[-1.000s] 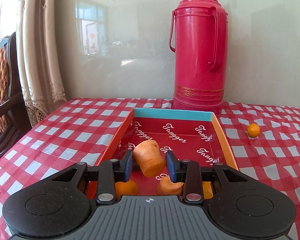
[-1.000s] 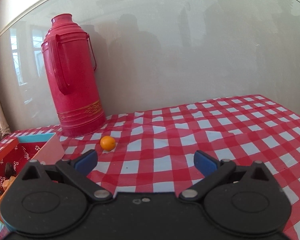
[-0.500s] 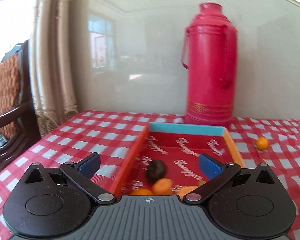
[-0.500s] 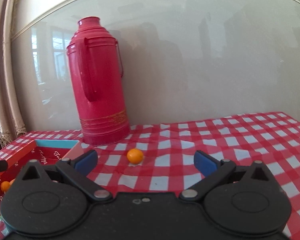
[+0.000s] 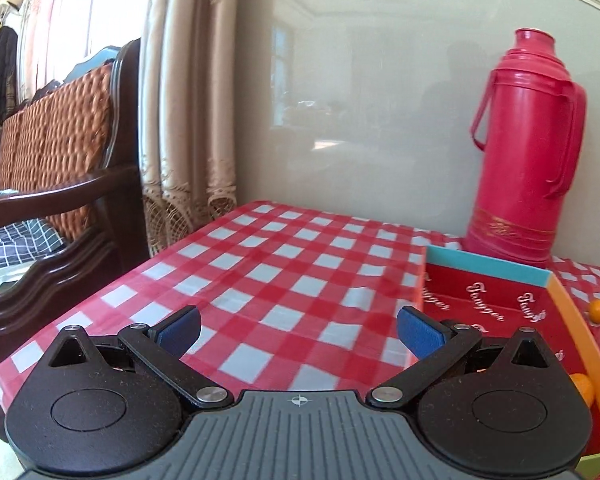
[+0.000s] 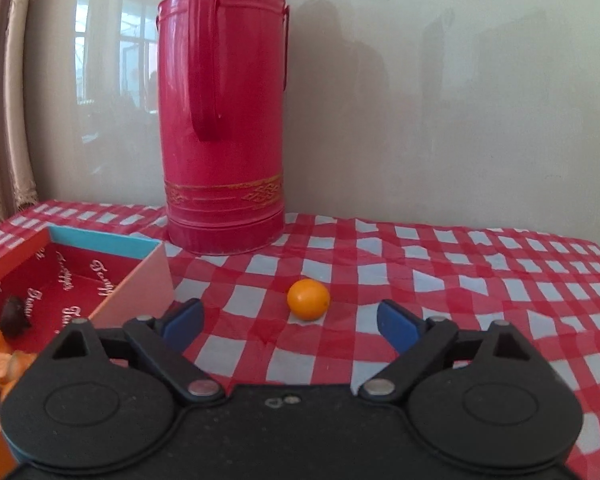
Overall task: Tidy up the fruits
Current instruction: 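Reach the right gripper to the small mandarin and close on it, then carry the small mandarin with the right gripper into the box and release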
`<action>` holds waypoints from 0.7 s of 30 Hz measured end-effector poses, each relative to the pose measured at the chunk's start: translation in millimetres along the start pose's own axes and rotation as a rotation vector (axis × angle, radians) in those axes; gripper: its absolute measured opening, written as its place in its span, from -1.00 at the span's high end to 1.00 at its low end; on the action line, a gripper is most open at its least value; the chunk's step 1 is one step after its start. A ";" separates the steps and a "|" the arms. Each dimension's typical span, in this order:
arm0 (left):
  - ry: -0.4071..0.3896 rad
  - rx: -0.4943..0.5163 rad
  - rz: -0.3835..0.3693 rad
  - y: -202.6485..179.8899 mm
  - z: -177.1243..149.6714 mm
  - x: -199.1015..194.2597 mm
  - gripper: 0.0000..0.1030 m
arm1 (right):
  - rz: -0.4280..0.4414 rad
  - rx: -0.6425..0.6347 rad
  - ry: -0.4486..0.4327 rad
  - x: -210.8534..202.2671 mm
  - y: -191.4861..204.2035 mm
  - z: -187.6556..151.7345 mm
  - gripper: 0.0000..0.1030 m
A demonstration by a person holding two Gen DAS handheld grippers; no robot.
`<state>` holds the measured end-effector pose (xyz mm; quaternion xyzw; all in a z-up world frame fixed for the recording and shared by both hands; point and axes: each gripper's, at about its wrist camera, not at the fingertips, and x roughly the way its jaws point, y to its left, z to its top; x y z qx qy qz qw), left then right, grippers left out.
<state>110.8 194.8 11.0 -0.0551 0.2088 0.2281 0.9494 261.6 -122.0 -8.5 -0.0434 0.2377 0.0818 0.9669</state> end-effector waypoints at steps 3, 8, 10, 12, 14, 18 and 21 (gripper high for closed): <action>0.015 -0.020 -0.002 7.7 -0.5 4.1 -1.00 | -0.005 -0.004 0.038 20.1 -0.5 5.8 -0.55; 0.023 -0.008 0.001 9.8 -1.8 8.4 -1.00 | -0.018 0.005 0.119 48.9 -4.4 9.9 -0.20; 0.026 0.000 0.000 10.1 -2.2 9.3 -1.00 | -0.026 0.016 0.145 57.6 -7.1 9.3 -0.16; 0.026 0.001 0.003 10.7 -2.3 10.1 -1.00 | -0.032 0.022 0.151 62.3 -9.5 8.3 -0.10; 0.027 -0.005 0.004 10.9 -1.9 10.3 -1.00 | -0.002 0.038 0.161 63.2 -13.7 6.7 0.53; 0.030 -0.009 -0.001 9.3 -1.7 9.7 -1.00 | 0.010 0.046 0.103 43.1 -15.1 5.2 0.53; 0.024 -0.009 -0.006 4.8 -1.2 6.9 -1.00 | 0.037 0.054 0.058 14.9 -10.2 2.9 0.53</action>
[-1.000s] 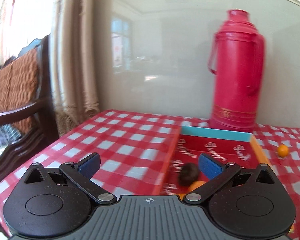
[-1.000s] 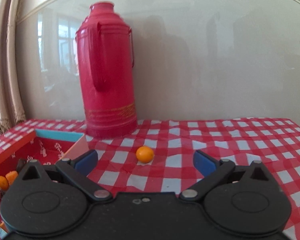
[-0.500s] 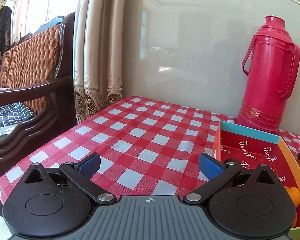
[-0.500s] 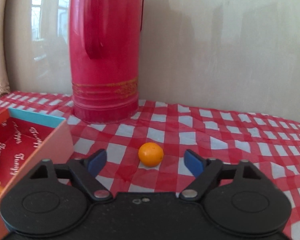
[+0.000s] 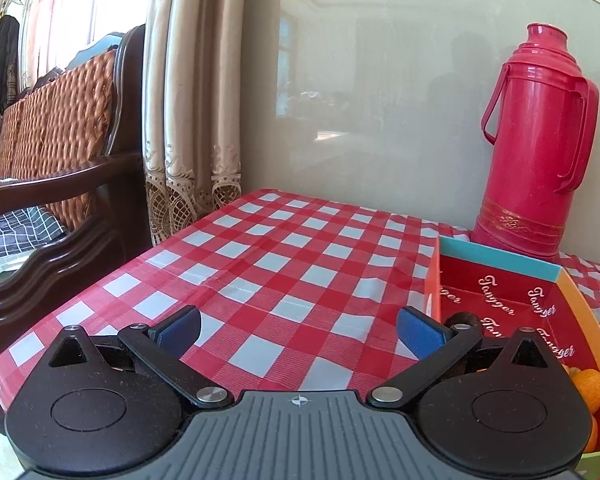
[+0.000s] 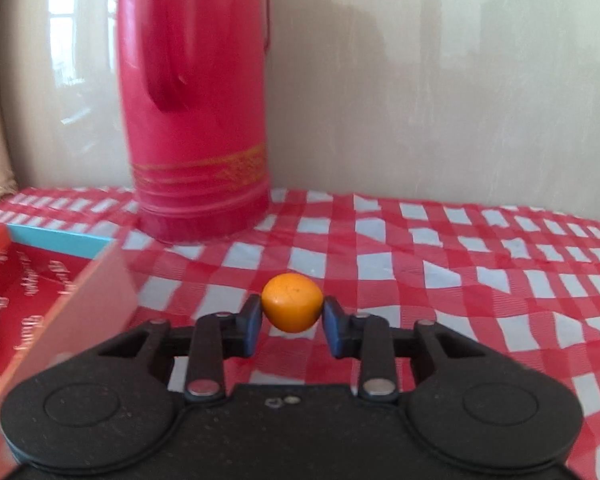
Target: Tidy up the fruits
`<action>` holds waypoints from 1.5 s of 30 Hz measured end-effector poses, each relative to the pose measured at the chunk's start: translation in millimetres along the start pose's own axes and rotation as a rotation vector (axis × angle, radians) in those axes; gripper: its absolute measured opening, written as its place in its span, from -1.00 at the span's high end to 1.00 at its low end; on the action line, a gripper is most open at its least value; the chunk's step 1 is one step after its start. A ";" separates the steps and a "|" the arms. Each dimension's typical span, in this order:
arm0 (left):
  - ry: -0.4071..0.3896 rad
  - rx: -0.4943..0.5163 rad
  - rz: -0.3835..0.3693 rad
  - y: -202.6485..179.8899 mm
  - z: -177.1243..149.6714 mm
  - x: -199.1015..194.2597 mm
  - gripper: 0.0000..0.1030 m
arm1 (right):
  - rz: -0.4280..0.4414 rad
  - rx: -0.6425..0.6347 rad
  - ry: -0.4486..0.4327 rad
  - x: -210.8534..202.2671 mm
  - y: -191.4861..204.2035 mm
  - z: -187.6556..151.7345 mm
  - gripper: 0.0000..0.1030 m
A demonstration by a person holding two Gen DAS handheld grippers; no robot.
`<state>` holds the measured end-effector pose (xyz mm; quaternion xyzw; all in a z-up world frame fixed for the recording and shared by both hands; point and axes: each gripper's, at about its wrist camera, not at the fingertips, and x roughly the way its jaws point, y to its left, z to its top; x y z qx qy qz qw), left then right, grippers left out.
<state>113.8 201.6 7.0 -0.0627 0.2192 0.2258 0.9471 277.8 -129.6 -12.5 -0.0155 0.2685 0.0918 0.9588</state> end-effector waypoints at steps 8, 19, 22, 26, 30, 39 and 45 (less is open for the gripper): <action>0.005 0.035 -0.027 -23.0 -7.6 -16.0 -1.00 | 0.093 0.023 -0.079 -73.1 21.7 -14.2 0.53; 0.005 0.076 -0.024 -20.9 -26.7 -48.4 -1.00 | 0.199 0.005 -0.093 -111.6 67.8 -29.9 0.53; 0.006 0.072 -0.008 -14.4 -30.0 -50.9 -1.00 | 0.243 -0.007 -0.101 -114.6 89.2 -28.9 0.52; 0.000 0.047 -0.005 -6.8 -31.8 -55.6 -1.00 | 0.323 -0.032 -0.145 -121.4 109.1 -29.8 -0.60; -0.056 -0.007 -0.024 -4.3 -32.5 -76.2 -1.00 | 0.306 -0.036 -0.288 -146.8 104.6 -39.1 -0.89; -0.110 -0.036 -0.115 -10.8 -43.0 -161.9 -1.00 | 0.176 -0.031 -0.335 -221.4 55.1 -60.2 -0.89; -0.115 0.065 -0.131 -23.4 -61.8 -209.1 -1.00 | 0.117 -0.060 -0.338 -276.2 30.5 -82.3 -0.89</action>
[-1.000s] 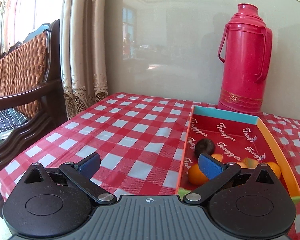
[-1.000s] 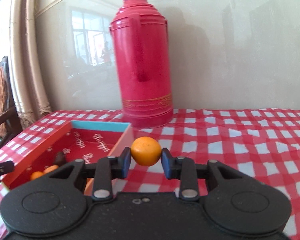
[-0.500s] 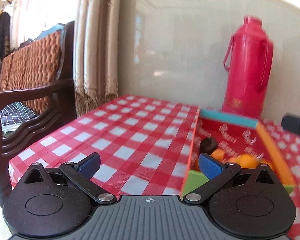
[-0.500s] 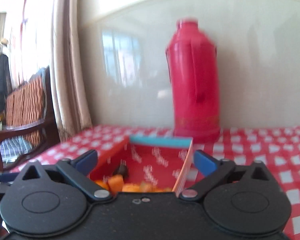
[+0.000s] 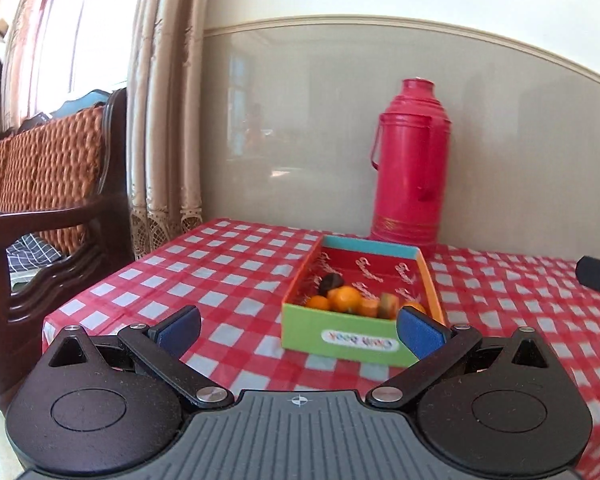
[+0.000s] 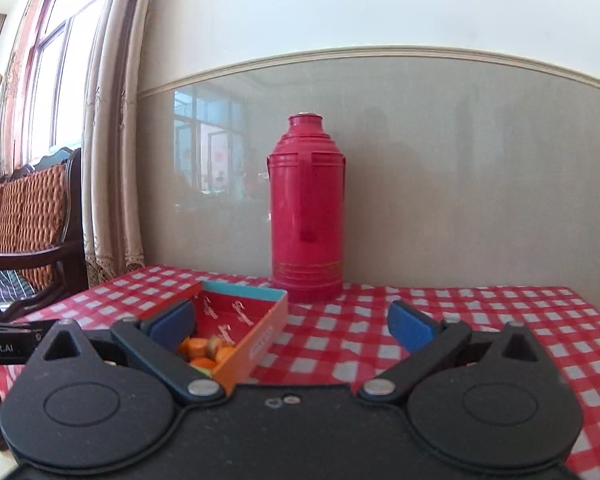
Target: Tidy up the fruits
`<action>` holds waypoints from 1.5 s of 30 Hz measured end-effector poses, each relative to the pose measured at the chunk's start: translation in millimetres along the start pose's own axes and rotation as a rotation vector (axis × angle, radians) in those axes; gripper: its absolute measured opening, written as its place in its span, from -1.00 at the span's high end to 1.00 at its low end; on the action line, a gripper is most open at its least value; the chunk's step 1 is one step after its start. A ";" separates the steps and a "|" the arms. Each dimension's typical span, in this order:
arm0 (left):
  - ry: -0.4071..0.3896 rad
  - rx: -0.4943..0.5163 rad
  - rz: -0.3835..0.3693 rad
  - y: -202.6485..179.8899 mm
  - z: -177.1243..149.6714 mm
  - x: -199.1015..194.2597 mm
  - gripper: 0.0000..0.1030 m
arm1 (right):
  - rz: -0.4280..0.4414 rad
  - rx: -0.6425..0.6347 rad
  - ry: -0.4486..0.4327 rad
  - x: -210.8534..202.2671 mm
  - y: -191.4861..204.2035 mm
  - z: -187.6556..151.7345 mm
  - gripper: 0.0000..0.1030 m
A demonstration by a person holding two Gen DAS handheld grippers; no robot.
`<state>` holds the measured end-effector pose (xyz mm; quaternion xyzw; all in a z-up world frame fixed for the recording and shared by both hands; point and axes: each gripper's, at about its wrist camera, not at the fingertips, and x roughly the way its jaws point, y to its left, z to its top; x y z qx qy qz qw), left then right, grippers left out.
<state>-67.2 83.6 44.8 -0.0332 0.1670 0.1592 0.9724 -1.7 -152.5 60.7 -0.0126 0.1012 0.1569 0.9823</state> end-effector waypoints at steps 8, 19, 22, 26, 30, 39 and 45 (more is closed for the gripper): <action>-0.073 0.031 -0.037 -15.0 -9.6 -24.2 -1.00 | -0.115 -0.043 -0.094 -40.9 -3.0 -18.5 -0.89; -0.087 0.032 -0.073 -20.4 -19.4 -22.7 -1.00 | -0.143 -0.069 -0.083 -42.0 -5.0 -39.1 -0.89; -0.085 0.041 -0.078 -21.5 -19.9 -22.8 -1.00 | -0.146 -0.091 -0.072 -40.7 -4.2 -39.6 -0.89; -0.082 0.030 -0.088 -20.3 -19.5 -22.2 -1.00 | -0.146 -0.067 -0.078 -42.5 -7.4 -38.9 -0.89; -0.083 0.041 -0.087 -20.3 -19.8 -22.7 -1.00 | -0.148 -0.065 -0.078 -42.1 -8.6 -38.5 -0.89; -0.078 0.036 -0.089 -18.3 -20.3 -21.5 -1.00 | -0.147 -0.063 -0.078 -42.1 -9.6 -39.1 -0.89; -0.078 0.040 -0.091 -18.9 -20.4 -21.9 -1.00 | -0.151 -0.046 -0.080 -41.7 -11.5 -39.0 -0.89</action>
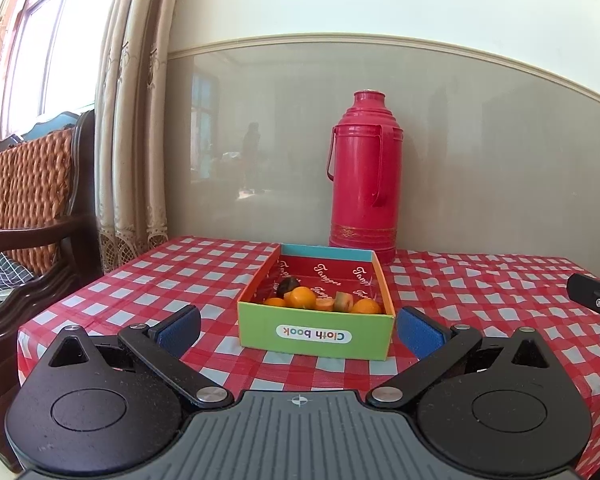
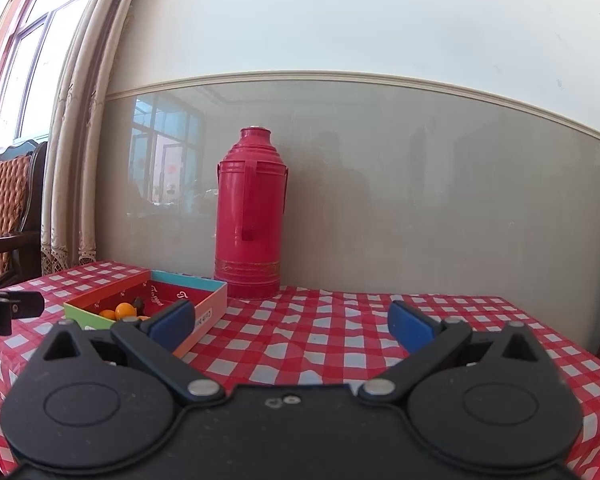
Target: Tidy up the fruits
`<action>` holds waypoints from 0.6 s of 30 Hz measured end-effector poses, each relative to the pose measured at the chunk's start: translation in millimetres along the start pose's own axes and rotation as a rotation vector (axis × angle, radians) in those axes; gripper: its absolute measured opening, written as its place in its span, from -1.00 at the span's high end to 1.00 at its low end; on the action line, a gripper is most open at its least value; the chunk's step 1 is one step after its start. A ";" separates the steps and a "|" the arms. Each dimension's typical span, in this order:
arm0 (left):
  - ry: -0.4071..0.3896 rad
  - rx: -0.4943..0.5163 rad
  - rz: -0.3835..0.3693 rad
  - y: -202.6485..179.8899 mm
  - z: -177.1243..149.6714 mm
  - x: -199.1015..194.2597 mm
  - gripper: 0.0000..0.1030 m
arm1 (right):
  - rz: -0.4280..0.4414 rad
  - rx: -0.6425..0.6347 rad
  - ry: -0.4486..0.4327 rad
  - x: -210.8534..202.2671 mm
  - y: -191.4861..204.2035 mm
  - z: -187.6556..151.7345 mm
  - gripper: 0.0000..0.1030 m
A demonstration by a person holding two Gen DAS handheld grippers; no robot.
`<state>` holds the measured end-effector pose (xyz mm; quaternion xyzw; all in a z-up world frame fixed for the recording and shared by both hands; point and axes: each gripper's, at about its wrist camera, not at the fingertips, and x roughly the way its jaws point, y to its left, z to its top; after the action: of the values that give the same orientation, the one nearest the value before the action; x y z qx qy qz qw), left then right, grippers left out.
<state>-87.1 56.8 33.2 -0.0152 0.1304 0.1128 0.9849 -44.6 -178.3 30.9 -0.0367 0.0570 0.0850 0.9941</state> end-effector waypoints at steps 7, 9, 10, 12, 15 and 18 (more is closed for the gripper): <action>0.001 0.004 -0.001 0.2 -0.5 -0.8 -1.00 | -0.006 0.012 -0.001 -0.3 -0.7 -0.2 -0.89; 0.001 0.005 -0.002 0.4 -0.4 -1.1 -1.00 | -0.006 0.012 0.000 -0.3 -0.6 -0.4 -0.89; 0.003 0.005 -0.002 0.1 -0.1 -0.8 -1.00 | -0.006 0.012 -0.001 -0.3 -0.6 -0.3 -0.89; 0.003 0.005 -0.002 0.4 0.2 -0.8 -1.00 | -0.005 0.013 0.000 -0.2 -0.6 -0.4 -0.89; 0.003 0.005 -0.002 0.1 0.2 -0.6 -1.00 | -0.006 0.012 0.000 -0.2 -0.4 -0.2 -0.89; 0.003 0.005 -0.002 0.1 0.2 -0.6 -1.00 | -0.006 0.012 0.001 -0.2 -0.3 -0.3 -0.89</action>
<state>-87.6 56.7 33.5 -0.0129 0.1320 0.1114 0.9849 -44.7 -178.7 30.7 -0.0308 0.0577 0.0817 0.9945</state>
